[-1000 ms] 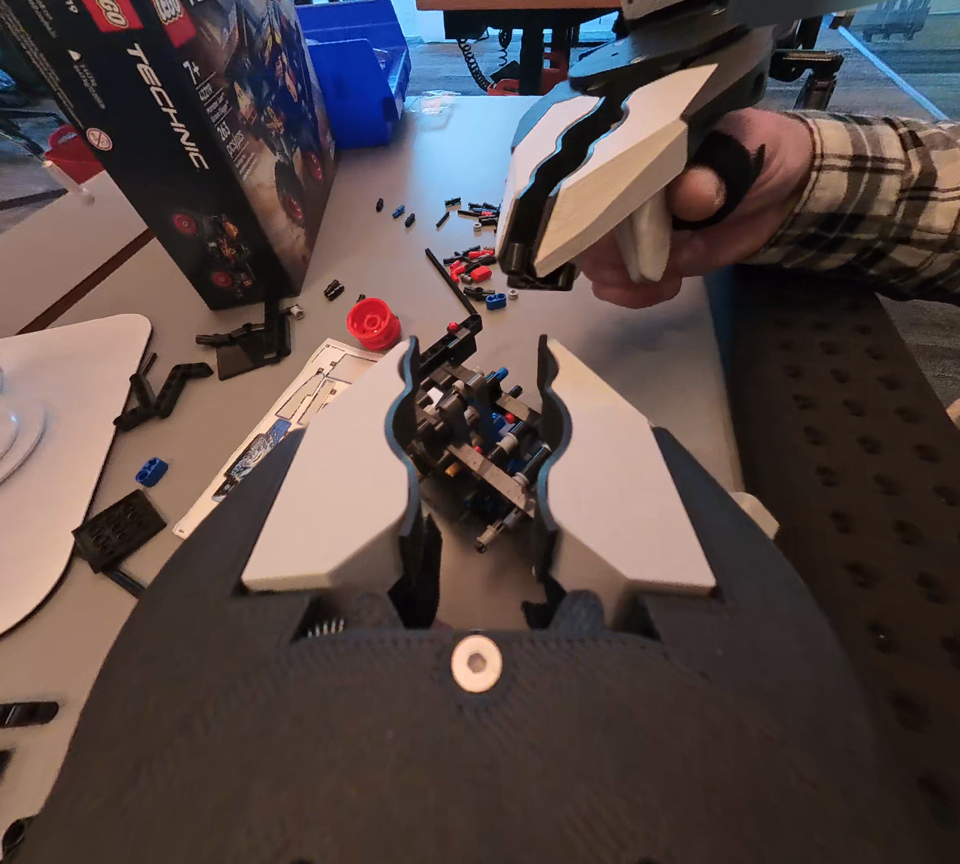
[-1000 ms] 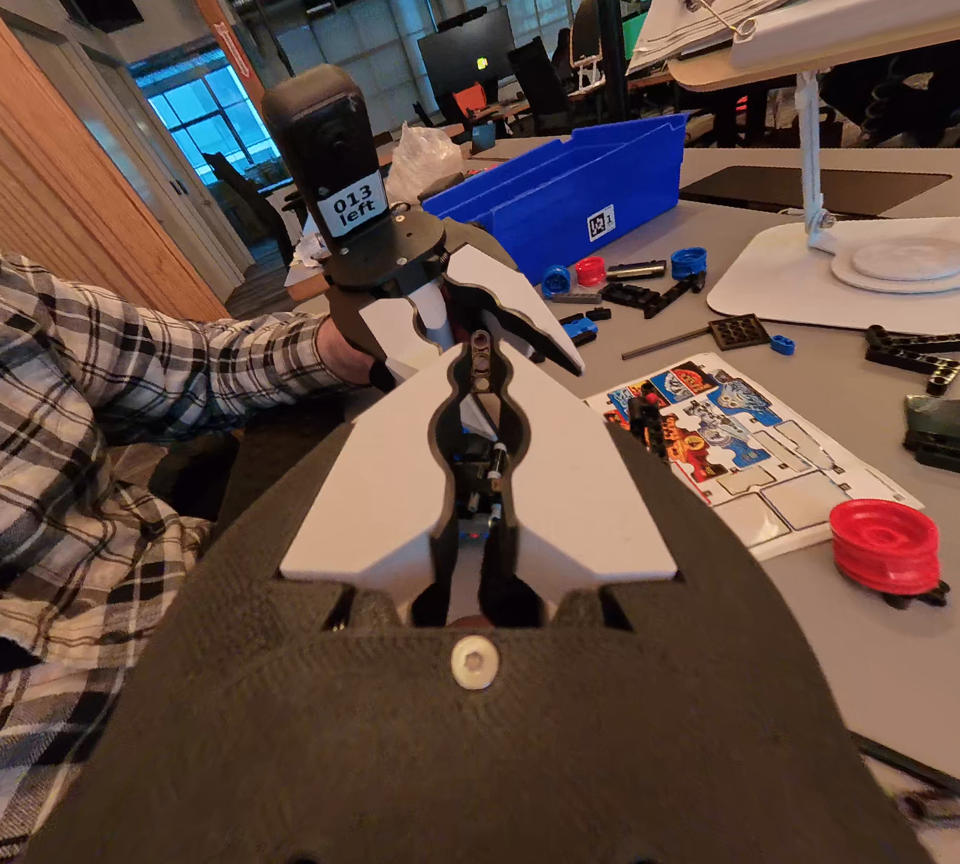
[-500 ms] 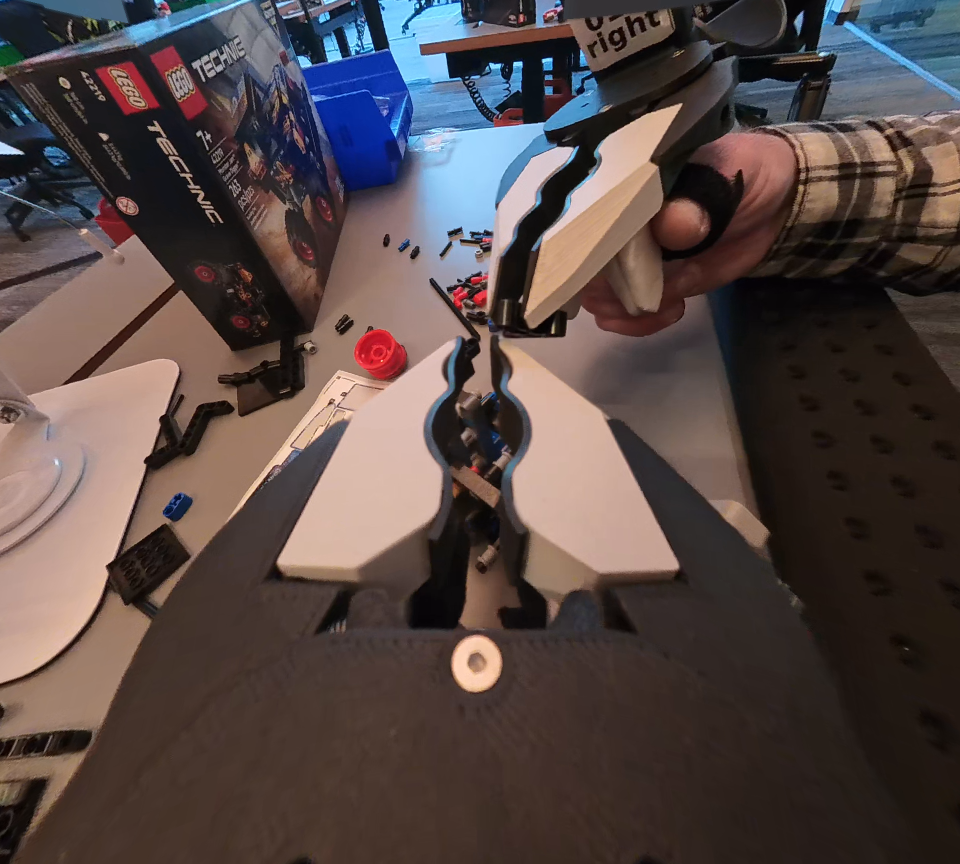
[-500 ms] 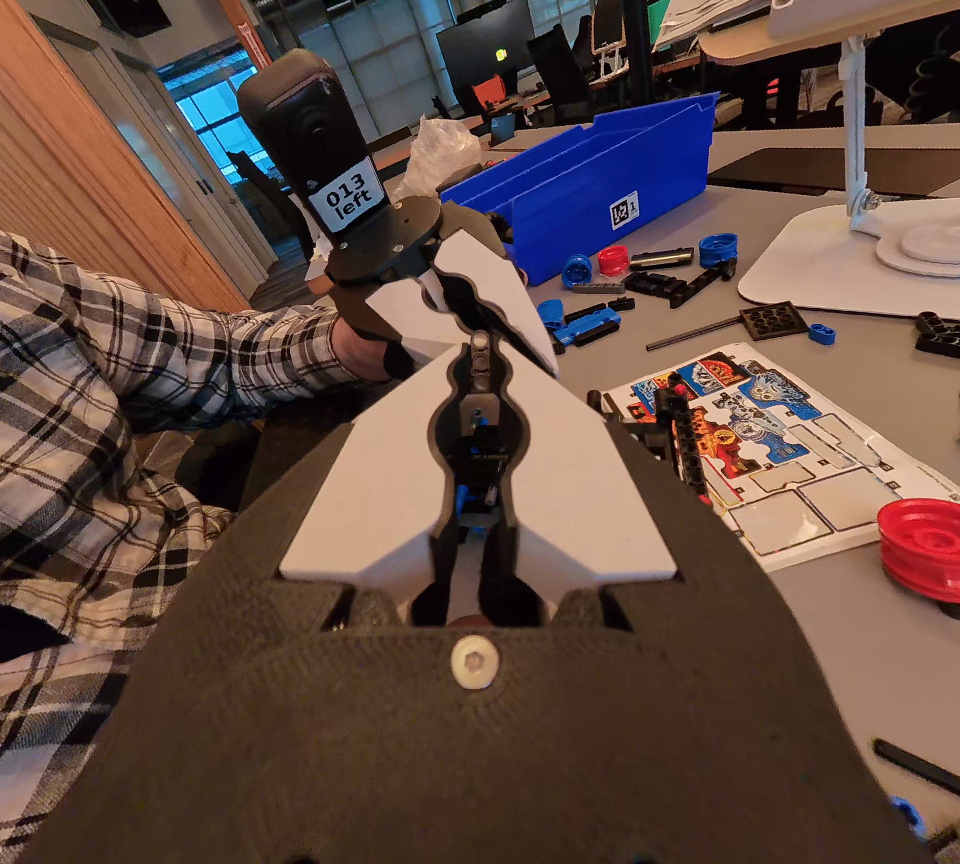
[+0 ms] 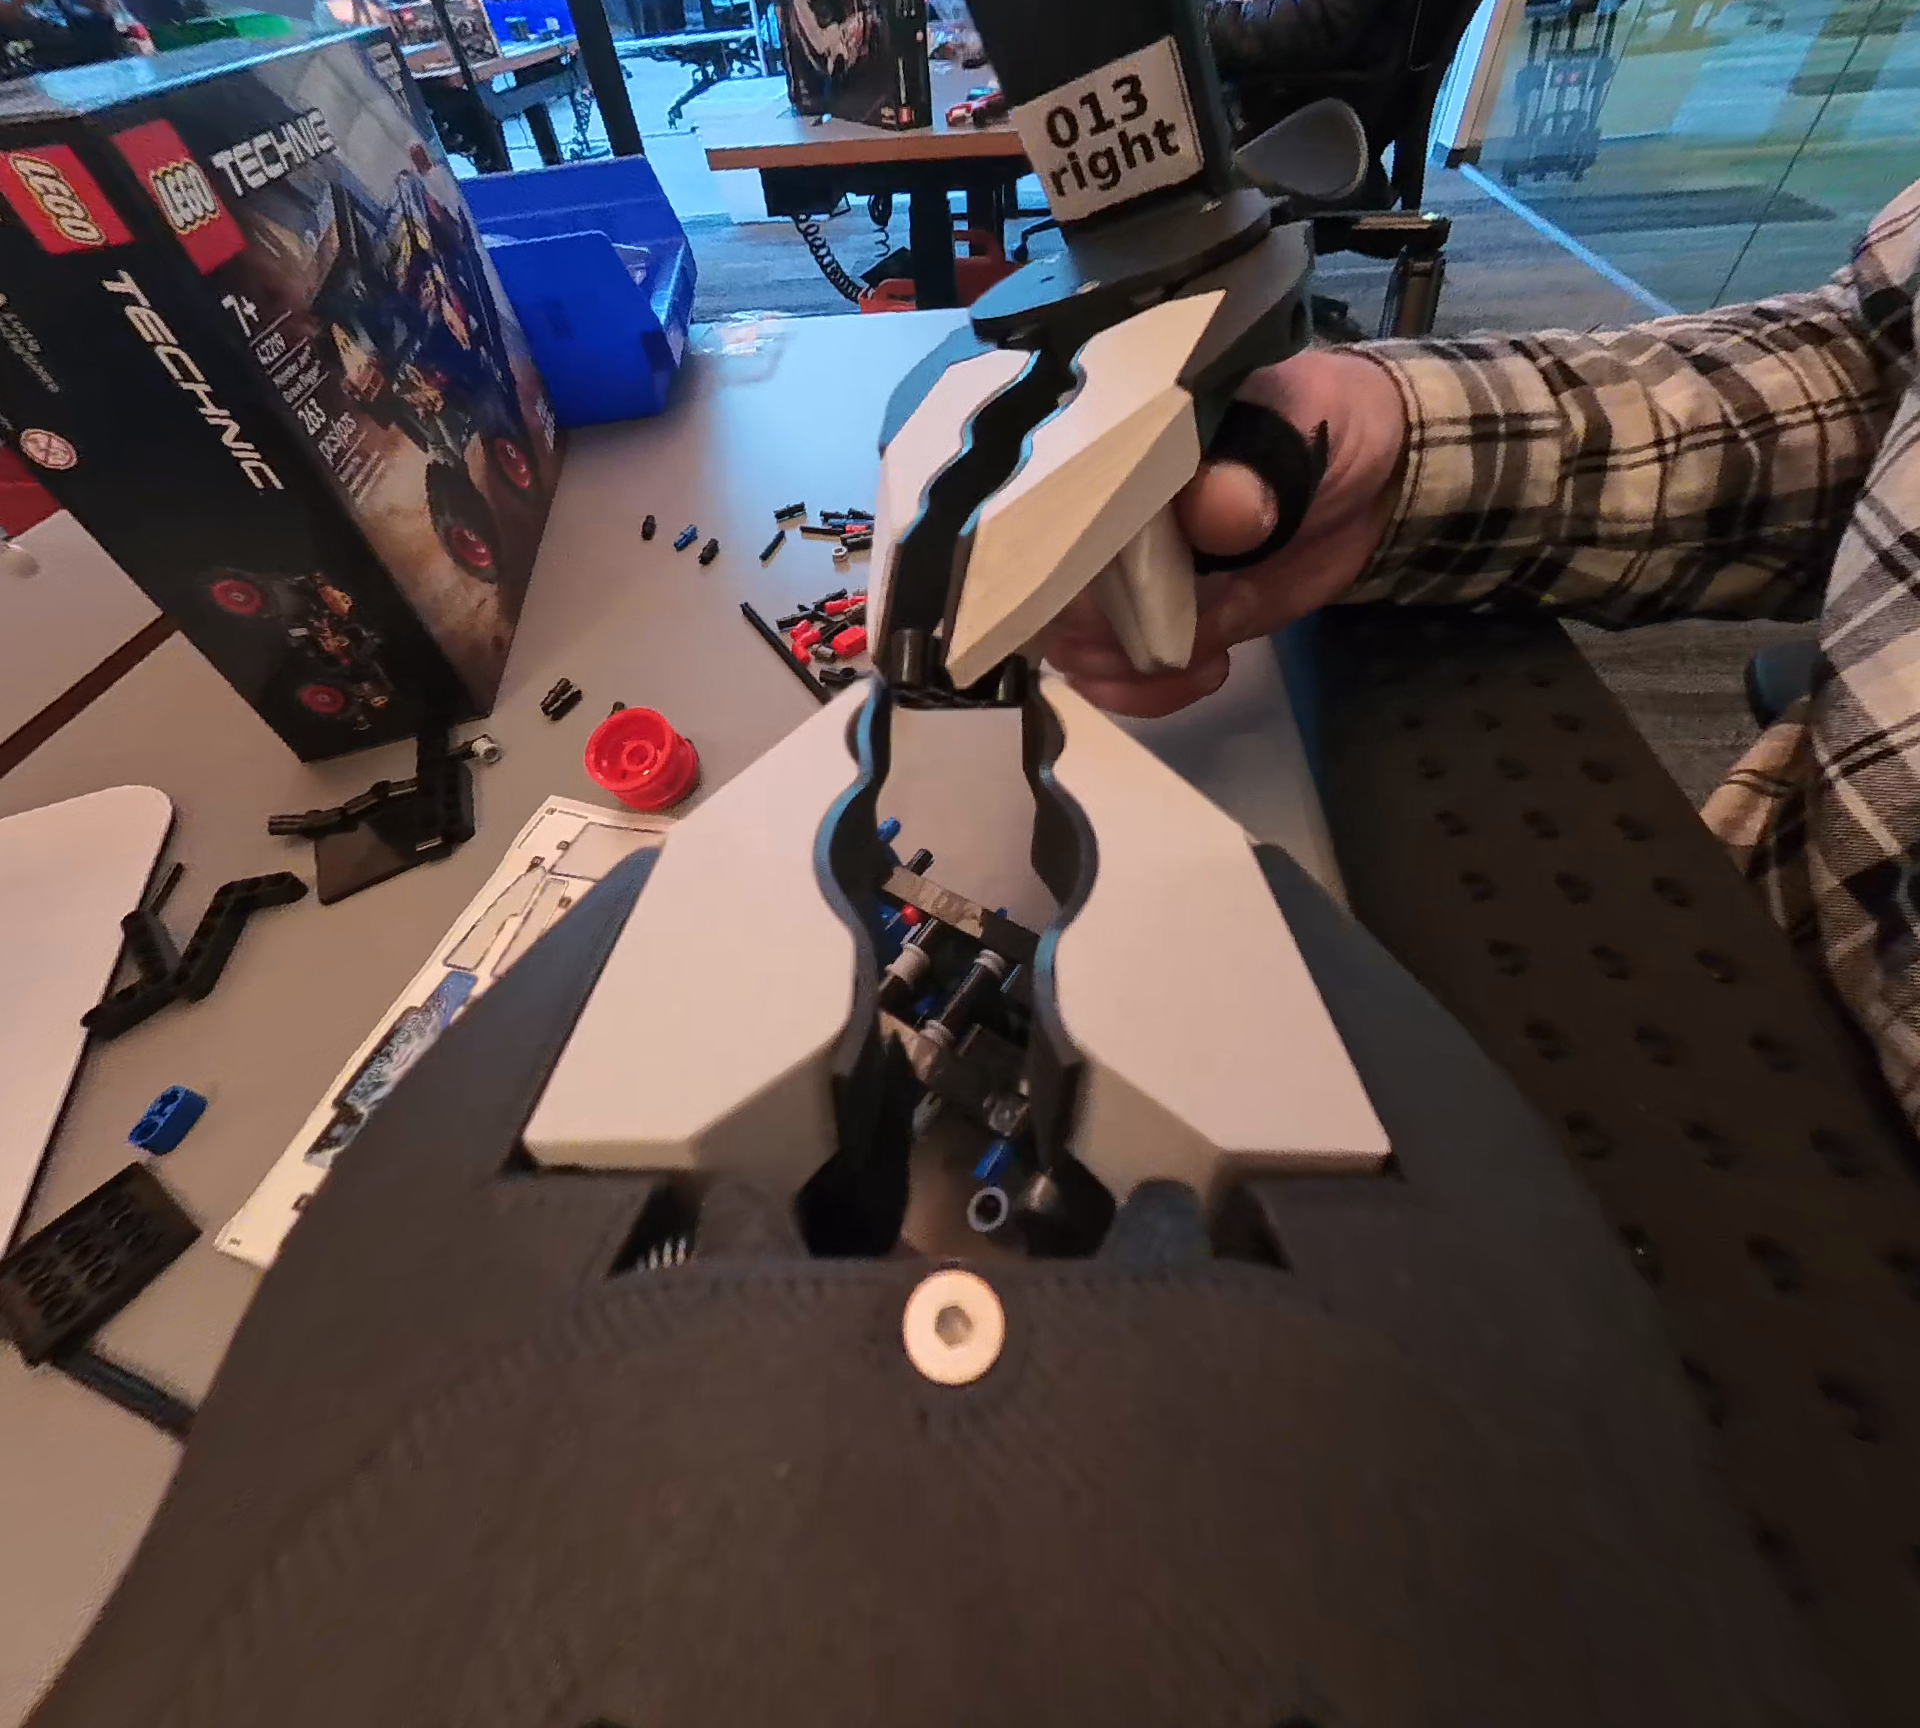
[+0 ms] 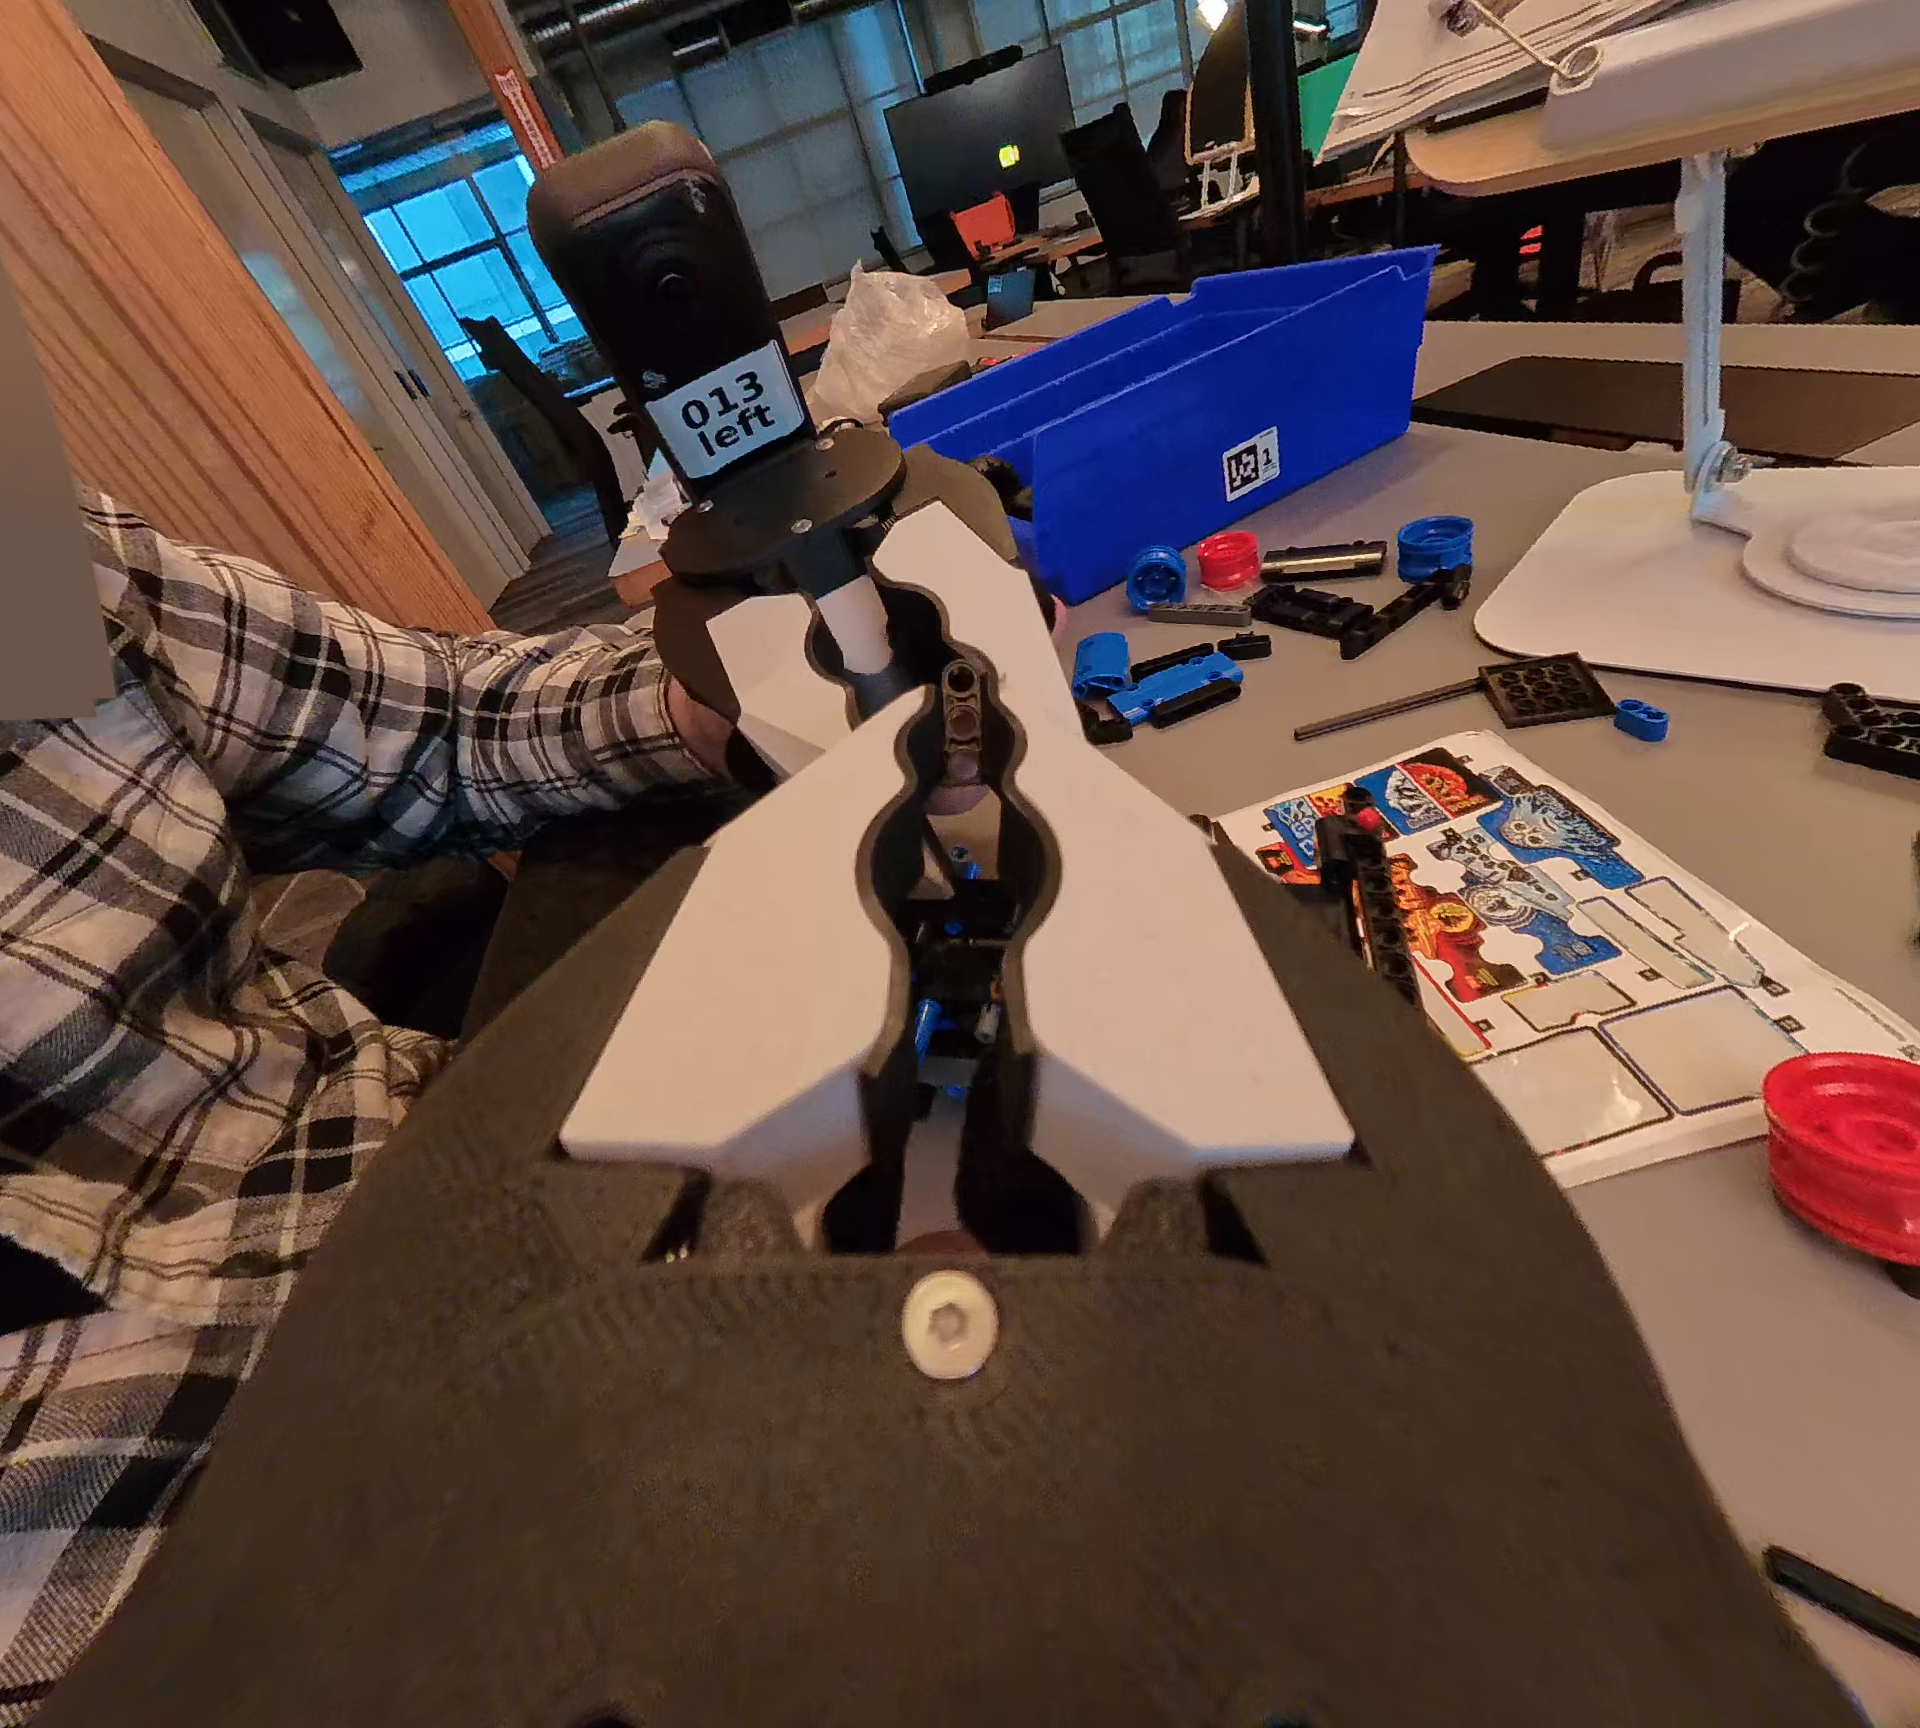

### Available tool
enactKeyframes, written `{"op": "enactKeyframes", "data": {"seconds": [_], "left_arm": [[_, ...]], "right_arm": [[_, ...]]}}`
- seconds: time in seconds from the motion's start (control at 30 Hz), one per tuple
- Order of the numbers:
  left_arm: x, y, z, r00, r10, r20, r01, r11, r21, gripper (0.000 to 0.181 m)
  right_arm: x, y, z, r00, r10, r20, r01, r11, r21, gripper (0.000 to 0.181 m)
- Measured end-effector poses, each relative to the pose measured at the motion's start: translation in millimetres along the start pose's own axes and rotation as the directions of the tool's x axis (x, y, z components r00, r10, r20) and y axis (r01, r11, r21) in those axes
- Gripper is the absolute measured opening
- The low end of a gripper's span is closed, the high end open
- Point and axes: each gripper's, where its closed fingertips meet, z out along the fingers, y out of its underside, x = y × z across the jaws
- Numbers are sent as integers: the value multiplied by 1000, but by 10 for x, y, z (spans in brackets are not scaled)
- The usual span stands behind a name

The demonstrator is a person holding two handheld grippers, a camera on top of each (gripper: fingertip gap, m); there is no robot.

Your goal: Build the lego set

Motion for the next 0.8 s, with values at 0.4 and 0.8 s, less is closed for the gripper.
{"op": "enactKeyframes", "data": {"seconds": [0.4,0.8], "left_arm": [[52,22,-32,998,-15,-59,15,1000,-5,21],[67,31,-56,992,-66,-108,66,998,0,19]], "right_arm": [[-15,24,-52,999,-35,13,36,999,-37,5],[49,126,-160,998,-60,4,60,991,-116,0]]}}
